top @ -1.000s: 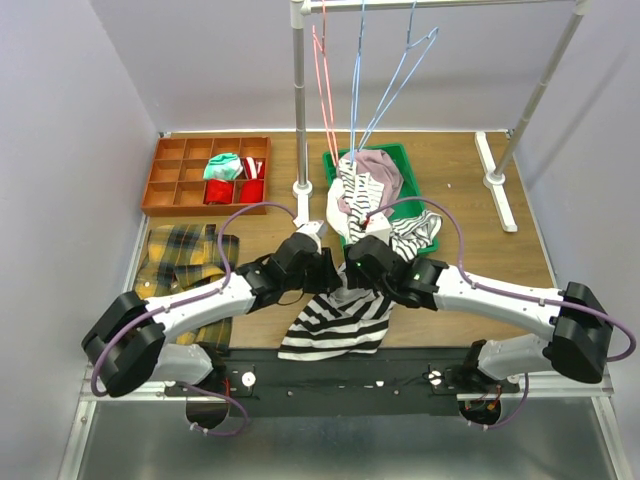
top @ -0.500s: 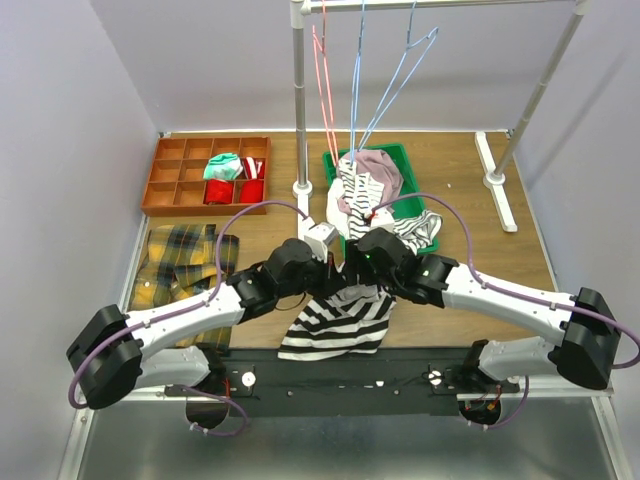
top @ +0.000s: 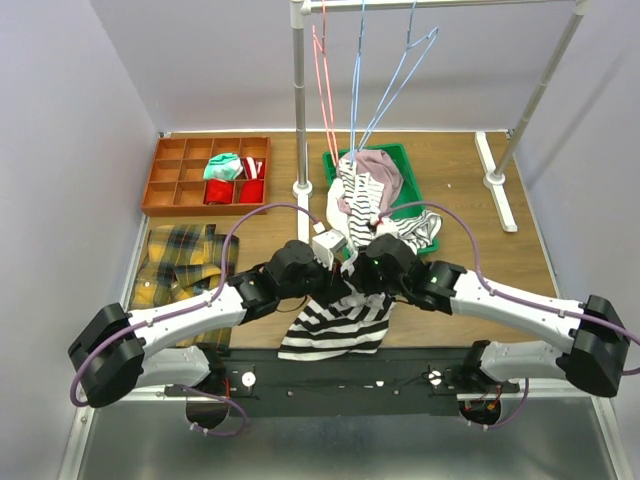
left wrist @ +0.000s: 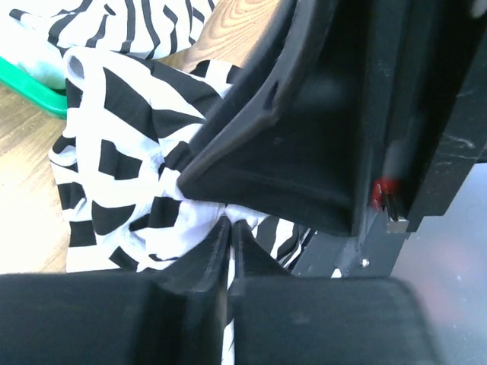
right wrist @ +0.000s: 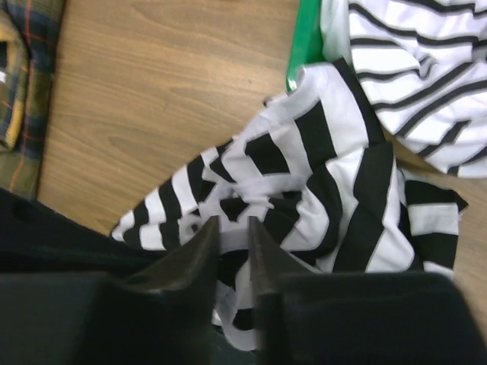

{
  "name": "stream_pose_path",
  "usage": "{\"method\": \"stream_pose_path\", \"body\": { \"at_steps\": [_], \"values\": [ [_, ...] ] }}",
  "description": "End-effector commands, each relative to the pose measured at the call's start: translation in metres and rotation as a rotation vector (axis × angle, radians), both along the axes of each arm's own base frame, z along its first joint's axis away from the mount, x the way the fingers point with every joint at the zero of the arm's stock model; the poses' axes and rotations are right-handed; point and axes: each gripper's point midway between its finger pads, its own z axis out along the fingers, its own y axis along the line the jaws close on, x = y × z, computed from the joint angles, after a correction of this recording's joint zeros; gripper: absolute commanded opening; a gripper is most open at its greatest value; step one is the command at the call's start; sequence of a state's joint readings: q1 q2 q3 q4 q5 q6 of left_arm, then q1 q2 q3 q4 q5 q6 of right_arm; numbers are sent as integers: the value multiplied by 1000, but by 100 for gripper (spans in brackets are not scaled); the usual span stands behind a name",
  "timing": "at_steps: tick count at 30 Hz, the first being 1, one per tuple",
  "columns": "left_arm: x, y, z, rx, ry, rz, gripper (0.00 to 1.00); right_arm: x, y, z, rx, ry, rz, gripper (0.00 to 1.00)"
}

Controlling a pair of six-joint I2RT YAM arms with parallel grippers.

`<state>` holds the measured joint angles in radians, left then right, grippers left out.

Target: Place the tank top on the hanger

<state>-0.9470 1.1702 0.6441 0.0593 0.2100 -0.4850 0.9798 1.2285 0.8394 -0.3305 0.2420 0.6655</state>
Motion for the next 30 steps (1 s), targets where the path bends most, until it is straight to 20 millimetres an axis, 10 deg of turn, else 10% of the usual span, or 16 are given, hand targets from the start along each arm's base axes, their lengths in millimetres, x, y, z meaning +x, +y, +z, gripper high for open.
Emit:
{"method": "stream_pose_path", "body": {
  "at_steps": [1,8,13,22,30],
  "values": [
    [-1,-8,7,-28,-15,-24,19,-19,-13,-10,48,64,-21,15],
    [0,0,14,-36,-10,26,64,-32,-71,-26,10,96,-232,1],
    [39,32,20,27,-52,324,65,-36,-89,-18,46,76,-298,3],
    [80,58,-26,180,97,498,58,-41,-22,-12,4,36,4,43],
    [83,83,-41,160,187,539,58,-72,33,-28,-155,-21,172,53]
  ]
}}
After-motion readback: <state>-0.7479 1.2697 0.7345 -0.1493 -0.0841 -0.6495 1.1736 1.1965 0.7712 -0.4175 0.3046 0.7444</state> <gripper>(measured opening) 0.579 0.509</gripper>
